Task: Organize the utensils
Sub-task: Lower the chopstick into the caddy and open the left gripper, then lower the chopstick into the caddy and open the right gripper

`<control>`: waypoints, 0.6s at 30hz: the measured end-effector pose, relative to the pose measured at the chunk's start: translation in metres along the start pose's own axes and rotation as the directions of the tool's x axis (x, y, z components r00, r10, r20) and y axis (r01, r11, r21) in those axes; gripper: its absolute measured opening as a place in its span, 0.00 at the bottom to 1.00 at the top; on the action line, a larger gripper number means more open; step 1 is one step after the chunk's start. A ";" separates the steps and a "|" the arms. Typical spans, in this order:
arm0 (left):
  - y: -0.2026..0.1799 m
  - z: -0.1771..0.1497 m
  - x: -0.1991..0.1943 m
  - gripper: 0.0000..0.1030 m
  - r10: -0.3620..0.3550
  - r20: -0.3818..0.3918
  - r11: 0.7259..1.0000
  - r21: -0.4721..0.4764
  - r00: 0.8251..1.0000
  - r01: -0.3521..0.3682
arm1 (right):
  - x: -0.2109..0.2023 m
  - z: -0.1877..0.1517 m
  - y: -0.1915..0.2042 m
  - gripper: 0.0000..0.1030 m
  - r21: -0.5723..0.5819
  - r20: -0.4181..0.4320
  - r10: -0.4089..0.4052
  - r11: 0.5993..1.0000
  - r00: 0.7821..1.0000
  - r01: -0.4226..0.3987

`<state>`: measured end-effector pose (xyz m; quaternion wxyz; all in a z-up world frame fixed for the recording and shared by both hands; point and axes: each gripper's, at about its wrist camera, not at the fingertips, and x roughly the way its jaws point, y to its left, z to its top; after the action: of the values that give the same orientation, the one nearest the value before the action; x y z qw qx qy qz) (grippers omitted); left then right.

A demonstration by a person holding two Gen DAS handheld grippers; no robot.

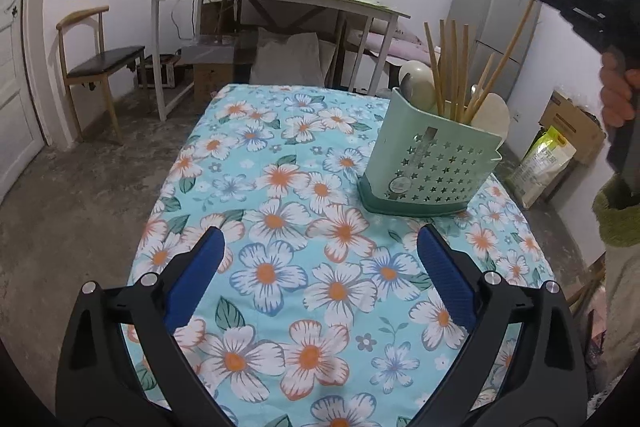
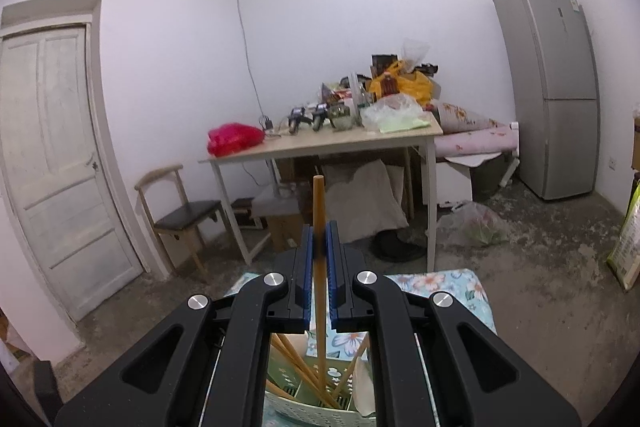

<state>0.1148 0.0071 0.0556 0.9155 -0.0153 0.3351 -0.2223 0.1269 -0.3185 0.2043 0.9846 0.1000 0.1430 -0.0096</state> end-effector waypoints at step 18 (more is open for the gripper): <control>-0.007 0.000 0.002 0.91 0.025 0.013 1.000 0.013 1.000 -0.025 | 0.040 -0.048 -0.008 0.14 -0.031 -0.197 -0.025 0.999 0.980 0.020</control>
<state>0.1133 0.0000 0.0554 0.9204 -0.0064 0.3279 -0.2130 0.1516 -0.3169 0.1462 0.9667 0.0847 0.2414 -0.0087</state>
